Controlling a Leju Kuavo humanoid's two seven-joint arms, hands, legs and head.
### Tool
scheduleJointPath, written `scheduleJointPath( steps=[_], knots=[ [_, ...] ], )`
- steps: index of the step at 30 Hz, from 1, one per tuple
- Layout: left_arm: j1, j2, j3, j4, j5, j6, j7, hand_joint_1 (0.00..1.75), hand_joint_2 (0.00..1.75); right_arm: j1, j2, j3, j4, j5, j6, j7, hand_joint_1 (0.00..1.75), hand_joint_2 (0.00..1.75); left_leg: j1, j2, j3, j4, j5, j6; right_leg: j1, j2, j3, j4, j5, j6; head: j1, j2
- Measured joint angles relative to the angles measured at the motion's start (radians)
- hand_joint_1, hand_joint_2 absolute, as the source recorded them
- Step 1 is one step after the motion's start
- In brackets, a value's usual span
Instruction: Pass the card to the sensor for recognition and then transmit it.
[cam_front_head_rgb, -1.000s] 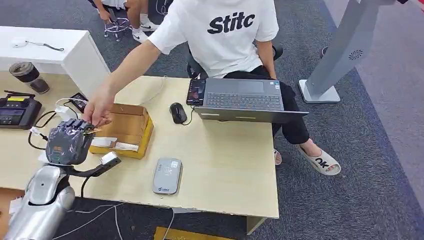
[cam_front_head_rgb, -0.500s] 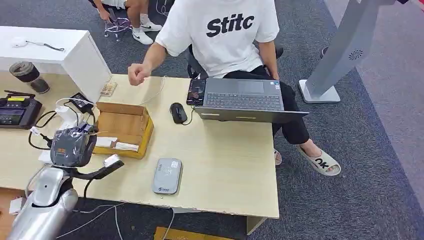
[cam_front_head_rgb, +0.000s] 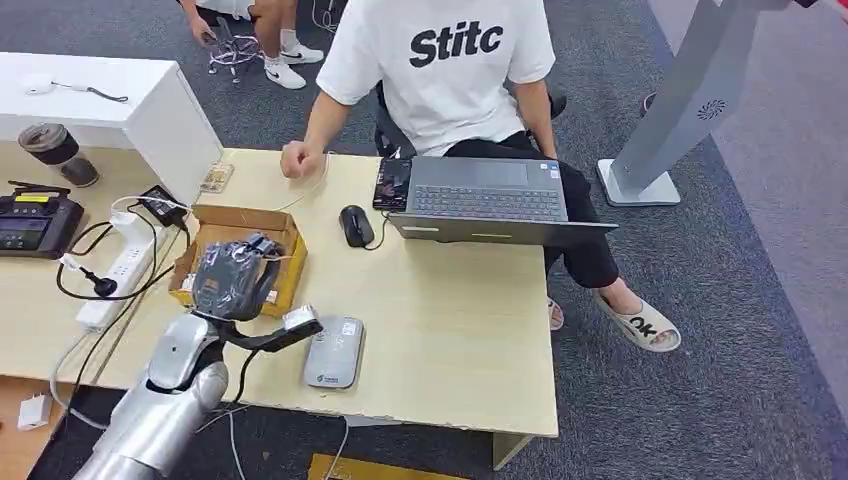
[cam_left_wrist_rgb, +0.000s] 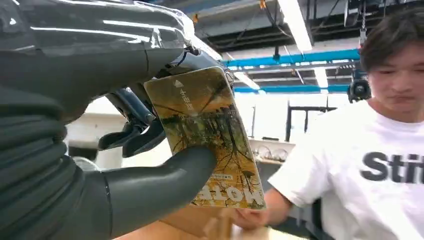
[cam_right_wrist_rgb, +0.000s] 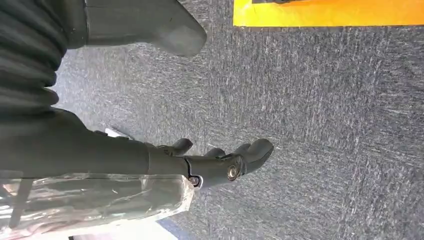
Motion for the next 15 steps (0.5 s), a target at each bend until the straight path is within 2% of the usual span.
scheduleJointPath(
  steps=[5, 15],
  knots=[
    [-0.028, -0.036, -0.067, 0.001, 0.003, -0.11, 0.039, 1.75, 1.75, 0.0, 0.002, -0.001, 0.0, 0.002, -0.005, 0.003, 0.0, 1.75, 0.0, 0.0, 0.0, 0.0, 0.0, 0.0, 0.0, 0.001, 0.0, 0.0, 0.0, 0.0, 0.0, 0.0],
    [-0.055, -0.097, -0.163, 0.053, 0.024, -0.168, 0.065, 1.75, 1.75, 0.0, 0.008, -0.001, 0.0, 0.018, -0.003, 0.011, 0.0, 1.75, 0.0, 0.0, 0.0, 0.0, 0.0, 0.0, 0.0, 0.0, 0.0, 0.0, 0.0, 0.0, 0.0, 0.0]
  ],
)
